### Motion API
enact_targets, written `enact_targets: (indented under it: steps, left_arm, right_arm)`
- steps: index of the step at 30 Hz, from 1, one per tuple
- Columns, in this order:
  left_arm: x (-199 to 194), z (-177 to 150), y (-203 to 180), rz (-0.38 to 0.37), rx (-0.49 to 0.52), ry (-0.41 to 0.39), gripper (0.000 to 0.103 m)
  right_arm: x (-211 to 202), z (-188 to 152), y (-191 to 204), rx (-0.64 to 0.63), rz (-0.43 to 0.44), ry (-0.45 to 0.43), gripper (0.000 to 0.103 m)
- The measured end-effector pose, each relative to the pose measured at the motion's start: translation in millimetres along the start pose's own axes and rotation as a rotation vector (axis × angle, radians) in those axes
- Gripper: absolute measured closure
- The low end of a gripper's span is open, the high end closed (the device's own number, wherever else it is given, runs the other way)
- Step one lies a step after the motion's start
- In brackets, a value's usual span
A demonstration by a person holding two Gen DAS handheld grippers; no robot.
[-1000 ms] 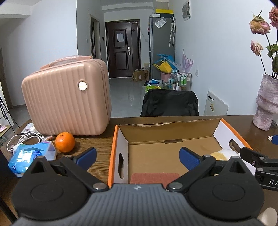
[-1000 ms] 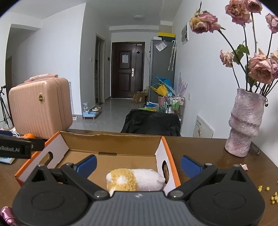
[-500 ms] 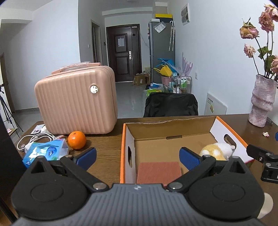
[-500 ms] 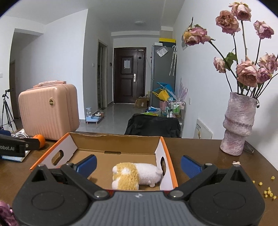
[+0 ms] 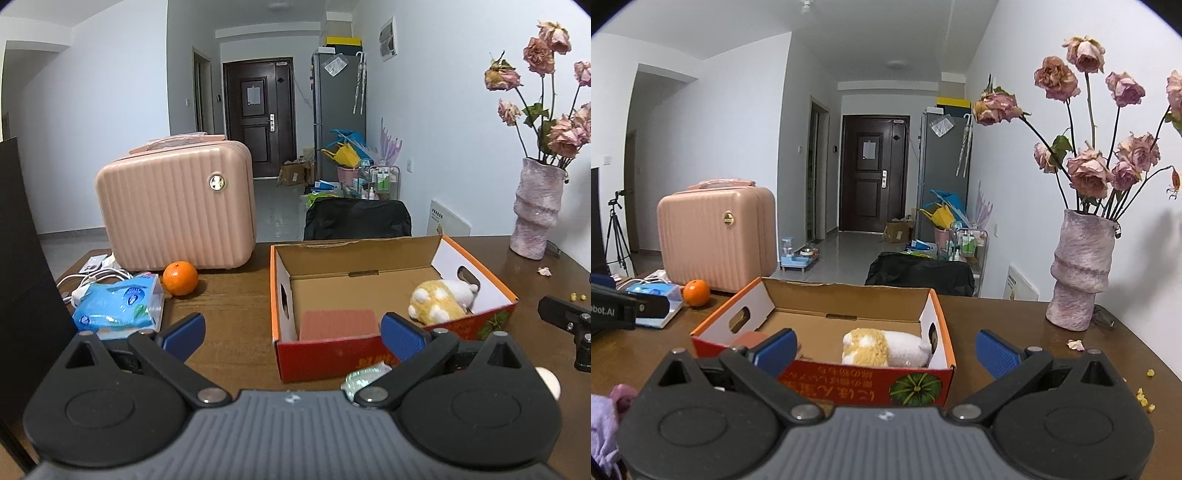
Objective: Organize soft objects
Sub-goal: 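Move both open tools back from the box toward the remaining soft items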
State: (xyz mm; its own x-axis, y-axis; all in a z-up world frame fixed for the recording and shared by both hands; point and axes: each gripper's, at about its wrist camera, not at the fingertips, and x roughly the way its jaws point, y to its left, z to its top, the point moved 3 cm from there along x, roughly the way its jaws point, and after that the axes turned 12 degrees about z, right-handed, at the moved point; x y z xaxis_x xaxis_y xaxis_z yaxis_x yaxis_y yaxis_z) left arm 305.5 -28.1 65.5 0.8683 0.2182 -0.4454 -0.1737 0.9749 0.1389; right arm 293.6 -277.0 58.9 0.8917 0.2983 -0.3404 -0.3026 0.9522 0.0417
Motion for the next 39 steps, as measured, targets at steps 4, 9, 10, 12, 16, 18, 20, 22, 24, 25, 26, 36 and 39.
enact_targets:
  steps: [4,9,10,12,16,18,20,22,24,25,26,36,39]
  left_arm:
    - [-15.8,-9.5,4.7,-0.013,-0.005,-0.009,0.000]
    - [-36.0,-23.5,8.6,-0.040,-0.001,-0.018,0.000]
    - [-39.6,-26.2,9.4,-0.042,-0.002,-0.018,0.000]
    - [-47.3,-32.8,12.2,-0.050,-0.005,-0.018,0.000]
    - [-60.2,-45.5,18.2,-0.063,-0.010,-0.014,0.000]
    - [-64.5,-51.5,20.9,-0.069,-0.014,-0.008,0.000]
    - [-68.2,-59.1,23.9,-0.074,-0.016,-0.003,0.000]
    - [-70.2,-66.5,26.6,-0.073,-0.018,0.006,0.000]
    - [-71.6,-74.8,30.3,-0.071,-0.023,0.020,0.000]
    - [-72.3,-78.9,32.1,-0.071,-0.025,0.026,0.000]
    - [-73.2,-82.9,33.9,-0.071,-0.025,0.030,0.000]
    - [-80.0,-123.5,47.4,-0.061,-0.037,0.060,0.000]
    - [-76.9,-133.6,53.9,-0.063,-0.057,0.087,0.000]
  right_arm:
    - [-17.5,-7.1,6.5,-0.004,0.007,-0.009,0.000]
    - [-37.5,-16.7,15.0,-0.008,0.020,-0.017,0.000]
    - [-41.5,-19.2,17.5,-0.011,0.023,-0.017,0.000]
    - [-47.9,-24.0,22.1,-0.017,0.029,-0.015,0.000]
    - [-60.7,-35.1,31.2,-0.022,0.046,-0.007,0.000]
    - [-66.9,-41.4,37.0,-0.023,0.056,0.000,0.000]
    - [-72.2,-47.3,42.5,-0.027,0.064,0.007,0.000]
    - [-76.2,-53.7,47.0,-0.030,0.072,0.016,0.000]
    - [-80.6,-60.9,50.9,-0.025,0.083,0.026,0.000]
    - [-82.4,-63.9,52.3,-0.022,0.088,0.031,0.000]
    - [-83.7,-67.1,54.0,-0.021,0.093,0.038,0.000]
    - [-94.6,-99.3,70.1,-0.009,0.107,0.080,0.000]
    - [-96.4,-109.8,73.5,0.005,0.111,0.094,0.000]
